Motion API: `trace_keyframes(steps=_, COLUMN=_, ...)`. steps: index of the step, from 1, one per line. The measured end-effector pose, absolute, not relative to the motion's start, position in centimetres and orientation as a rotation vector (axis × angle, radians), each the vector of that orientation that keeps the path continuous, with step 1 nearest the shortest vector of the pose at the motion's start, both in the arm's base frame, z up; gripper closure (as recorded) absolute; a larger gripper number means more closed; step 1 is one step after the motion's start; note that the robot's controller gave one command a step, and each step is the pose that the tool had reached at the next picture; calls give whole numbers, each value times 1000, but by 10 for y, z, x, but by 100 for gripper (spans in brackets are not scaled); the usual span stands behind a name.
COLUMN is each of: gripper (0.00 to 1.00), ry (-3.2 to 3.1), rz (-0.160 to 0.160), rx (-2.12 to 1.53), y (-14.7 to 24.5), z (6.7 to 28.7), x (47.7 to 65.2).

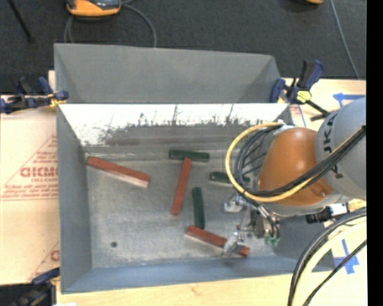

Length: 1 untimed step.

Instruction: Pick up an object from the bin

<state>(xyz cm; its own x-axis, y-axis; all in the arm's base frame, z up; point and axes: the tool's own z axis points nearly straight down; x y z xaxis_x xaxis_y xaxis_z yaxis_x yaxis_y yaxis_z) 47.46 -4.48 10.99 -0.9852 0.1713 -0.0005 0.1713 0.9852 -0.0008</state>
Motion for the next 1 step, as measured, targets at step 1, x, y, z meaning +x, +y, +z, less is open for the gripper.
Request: trace_keyframes(steps=1, gripper=0, ry=3092, rz=1, rx=546, y=-22, z=114, x=474)
